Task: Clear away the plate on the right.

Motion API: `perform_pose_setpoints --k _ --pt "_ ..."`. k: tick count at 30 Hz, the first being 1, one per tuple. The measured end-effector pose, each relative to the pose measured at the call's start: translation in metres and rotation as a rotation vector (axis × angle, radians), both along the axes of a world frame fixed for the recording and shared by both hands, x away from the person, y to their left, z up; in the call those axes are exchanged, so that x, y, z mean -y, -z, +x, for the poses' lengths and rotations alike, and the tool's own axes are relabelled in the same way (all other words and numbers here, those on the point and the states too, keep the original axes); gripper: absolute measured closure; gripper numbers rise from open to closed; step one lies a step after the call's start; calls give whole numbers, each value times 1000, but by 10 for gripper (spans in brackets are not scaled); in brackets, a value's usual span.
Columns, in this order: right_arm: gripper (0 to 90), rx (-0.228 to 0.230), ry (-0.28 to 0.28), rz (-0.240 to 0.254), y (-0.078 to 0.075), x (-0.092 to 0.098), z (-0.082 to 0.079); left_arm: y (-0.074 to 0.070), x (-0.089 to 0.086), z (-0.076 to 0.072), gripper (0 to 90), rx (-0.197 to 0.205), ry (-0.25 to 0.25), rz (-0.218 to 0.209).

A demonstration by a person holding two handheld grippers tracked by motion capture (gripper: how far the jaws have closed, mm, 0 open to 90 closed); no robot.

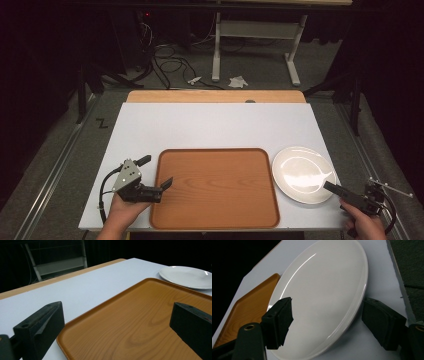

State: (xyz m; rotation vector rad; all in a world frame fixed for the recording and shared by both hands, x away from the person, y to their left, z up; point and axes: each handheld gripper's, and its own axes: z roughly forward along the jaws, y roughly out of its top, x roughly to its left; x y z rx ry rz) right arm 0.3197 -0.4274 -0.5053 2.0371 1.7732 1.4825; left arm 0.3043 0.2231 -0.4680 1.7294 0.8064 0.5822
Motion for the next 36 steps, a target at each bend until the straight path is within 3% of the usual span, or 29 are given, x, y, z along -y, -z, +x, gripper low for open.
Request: perform_pose_setpoints --k 4,27,33,36 --pt "283 -18 6 35 3 1 1 1 1 0 2 -2 1 -2" --pt "304 -33 3 79 4 4 7 1 1 0 2 -2 0 4" --pt "282 -37 -11 53 3 2 10 0 0 -1 3 2 -2 -1" --pt "309 -61 -3 23 0 -1 12 0 0 -1 3 2 -2 0"
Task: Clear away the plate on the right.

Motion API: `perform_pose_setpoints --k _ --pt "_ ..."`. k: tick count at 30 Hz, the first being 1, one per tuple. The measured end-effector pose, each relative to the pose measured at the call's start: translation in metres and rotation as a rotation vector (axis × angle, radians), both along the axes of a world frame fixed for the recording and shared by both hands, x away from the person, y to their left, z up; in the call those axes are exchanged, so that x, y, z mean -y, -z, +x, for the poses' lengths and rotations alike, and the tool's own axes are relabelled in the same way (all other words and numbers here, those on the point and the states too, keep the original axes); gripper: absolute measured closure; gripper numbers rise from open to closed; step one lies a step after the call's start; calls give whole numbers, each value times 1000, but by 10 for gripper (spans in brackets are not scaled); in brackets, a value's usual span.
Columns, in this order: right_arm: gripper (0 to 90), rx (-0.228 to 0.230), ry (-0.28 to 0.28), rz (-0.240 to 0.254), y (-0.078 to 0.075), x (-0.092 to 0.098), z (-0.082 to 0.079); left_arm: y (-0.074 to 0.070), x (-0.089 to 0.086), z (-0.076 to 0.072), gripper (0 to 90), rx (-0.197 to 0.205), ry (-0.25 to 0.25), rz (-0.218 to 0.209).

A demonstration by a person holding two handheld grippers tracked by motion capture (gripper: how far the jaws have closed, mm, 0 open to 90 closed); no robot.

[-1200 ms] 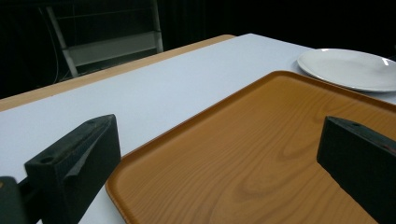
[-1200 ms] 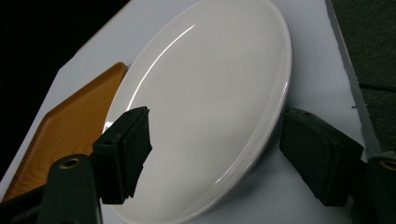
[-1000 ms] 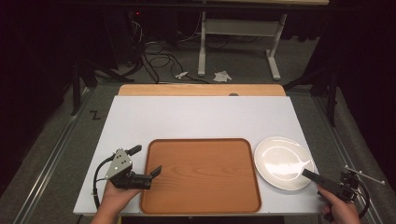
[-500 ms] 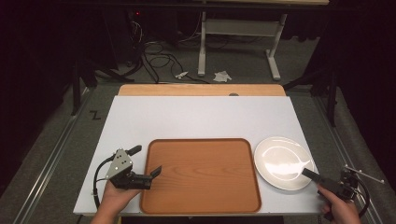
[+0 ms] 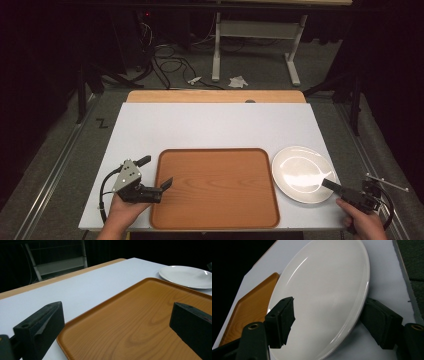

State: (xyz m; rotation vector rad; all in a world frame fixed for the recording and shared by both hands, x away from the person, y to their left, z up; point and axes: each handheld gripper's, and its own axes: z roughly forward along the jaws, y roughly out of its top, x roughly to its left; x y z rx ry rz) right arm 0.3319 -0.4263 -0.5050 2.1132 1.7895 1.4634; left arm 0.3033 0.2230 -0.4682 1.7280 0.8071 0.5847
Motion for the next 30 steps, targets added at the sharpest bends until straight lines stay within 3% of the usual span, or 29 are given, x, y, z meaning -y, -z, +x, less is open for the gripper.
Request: perform_pose_setpoints --k 5,7,10,14,24,30 --pt "379 -14 18 -6 0 1 0 0 0 -1 4 0 1 -2" --pt "427 -17 26 23 2 4 -1 0 0 -1 5 0 1 -3" --pt "447 -13 20 25 3 7 0 0 1 0 5 -6 5 3" --pt "435 -23 17 34 2 7 1 1 1 0 6 -10 6 6" --pt "449 -21 5 -1 1 5 5 1 1 0 6 -8 6 7" --pt "474 -48 -3 -15 -1 6 7 1 1 0 6 -8 6 10"
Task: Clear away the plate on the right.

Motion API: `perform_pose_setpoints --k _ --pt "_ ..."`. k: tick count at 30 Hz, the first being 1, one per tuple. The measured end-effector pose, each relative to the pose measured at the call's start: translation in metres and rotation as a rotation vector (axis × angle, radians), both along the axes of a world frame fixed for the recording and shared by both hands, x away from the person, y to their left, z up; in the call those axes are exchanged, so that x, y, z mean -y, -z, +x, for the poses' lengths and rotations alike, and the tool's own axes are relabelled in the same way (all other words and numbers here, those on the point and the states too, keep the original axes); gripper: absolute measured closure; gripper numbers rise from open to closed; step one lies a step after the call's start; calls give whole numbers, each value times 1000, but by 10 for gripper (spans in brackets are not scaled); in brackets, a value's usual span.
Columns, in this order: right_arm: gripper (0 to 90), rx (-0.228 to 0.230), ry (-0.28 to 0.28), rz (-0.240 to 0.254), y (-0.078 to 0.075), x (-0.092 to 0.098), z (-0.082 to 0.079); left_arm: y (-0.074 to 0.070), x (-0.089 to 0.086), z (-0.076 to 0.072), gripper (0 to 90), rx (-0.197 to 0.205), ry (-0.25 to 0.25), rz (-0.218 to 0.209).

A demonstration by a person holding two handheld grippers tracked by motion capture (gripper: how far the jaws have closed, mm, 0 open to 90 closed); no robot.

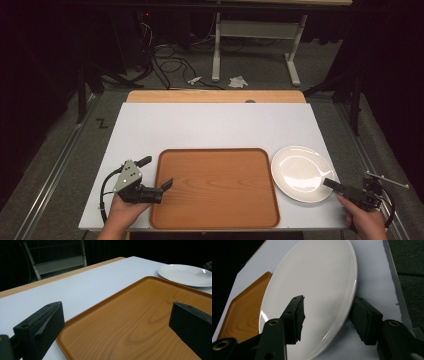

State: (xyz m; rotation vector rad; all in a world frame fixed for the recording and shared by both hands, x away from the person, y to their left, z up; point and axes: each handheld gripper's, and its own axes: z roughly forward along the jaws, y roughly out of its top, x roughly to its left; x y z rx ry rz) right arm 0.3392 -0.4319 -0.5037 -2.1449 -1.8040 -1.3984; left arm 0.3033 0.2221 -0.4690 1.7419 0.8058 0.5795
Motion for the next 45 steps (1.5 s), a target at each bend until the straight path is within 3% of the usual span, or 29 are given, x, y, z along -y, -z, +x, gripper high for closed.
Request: perform_pose_setpoints --k 3,10,23,40,45 --pt "474 4 3 -34 -1 -2 2 0 0 1 6 -3 -1 2" --pt "478 15 -21 -56 -1 -3 2 -1 0 -1 6 1 -4 0" --pt "480 21 -15 -57 -1 -4 1 -1 -1 -1 7 4 -4 0" --pt "553 12 -7 -61 0 -1 0 -1 -2 -1 7 8 -9 4" --pt "551 22 -13 -102 -1 -5 0 -1 -2 -2 7 7 -10 9"
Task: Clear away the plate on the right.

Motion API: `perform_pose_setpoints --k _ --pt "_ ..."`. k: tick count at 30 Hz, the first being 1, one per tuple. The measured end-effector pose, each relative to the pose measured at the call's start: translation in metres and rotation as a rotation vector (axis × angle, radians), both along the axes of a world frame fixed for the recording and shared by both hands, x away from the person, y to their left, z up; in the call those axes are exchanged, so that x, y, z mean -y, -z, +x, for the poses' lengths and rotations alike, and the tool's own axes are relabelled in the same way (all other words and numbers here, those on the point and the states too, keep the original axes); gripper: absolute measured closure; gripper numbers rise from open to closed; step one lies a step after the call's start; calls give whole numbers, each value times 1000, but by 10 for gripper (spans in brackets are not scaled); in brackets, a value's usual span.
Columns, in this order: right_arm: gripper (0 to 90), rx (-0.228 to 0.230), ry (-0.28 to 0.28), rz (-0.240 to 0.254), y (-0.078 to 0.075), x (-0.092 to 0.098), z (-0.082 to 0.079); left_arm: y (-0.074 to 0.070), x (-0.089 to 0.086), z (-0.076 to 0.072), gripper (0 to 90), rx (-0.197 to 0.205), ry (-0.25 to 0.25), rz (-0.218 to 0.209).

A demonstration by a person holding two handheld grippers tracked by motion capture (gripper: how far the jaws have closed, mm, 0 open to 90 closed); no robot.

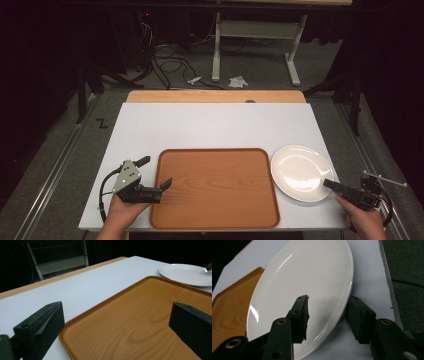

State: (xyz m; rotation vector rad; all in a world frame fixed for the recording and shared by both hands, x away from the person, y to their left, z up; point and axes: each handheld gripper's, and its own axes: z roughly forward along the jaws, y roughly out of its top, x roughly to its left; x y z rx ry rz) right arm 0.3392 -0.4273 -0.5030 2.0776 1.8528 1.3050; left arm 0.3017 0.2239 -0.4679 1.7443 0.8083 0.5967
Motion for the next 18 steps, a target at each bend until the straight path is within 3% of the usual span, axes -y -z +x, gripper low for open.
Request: perform_pose_setpoints --k 4,7,14,18 --pt "616 -4 8 -32 -1 -1 0 0 0 -1 8 3 -2 4" --pt "637 -16 21 -12 0 0 0 0 -1 -1 10 5 -10 2" --pt "738 -26 49 -37 0 1 0 0 0 -2 13 6 -10 5" --pt "756 -30 48 -19 1 2 0 0 0 -2 14 4 -8 10"
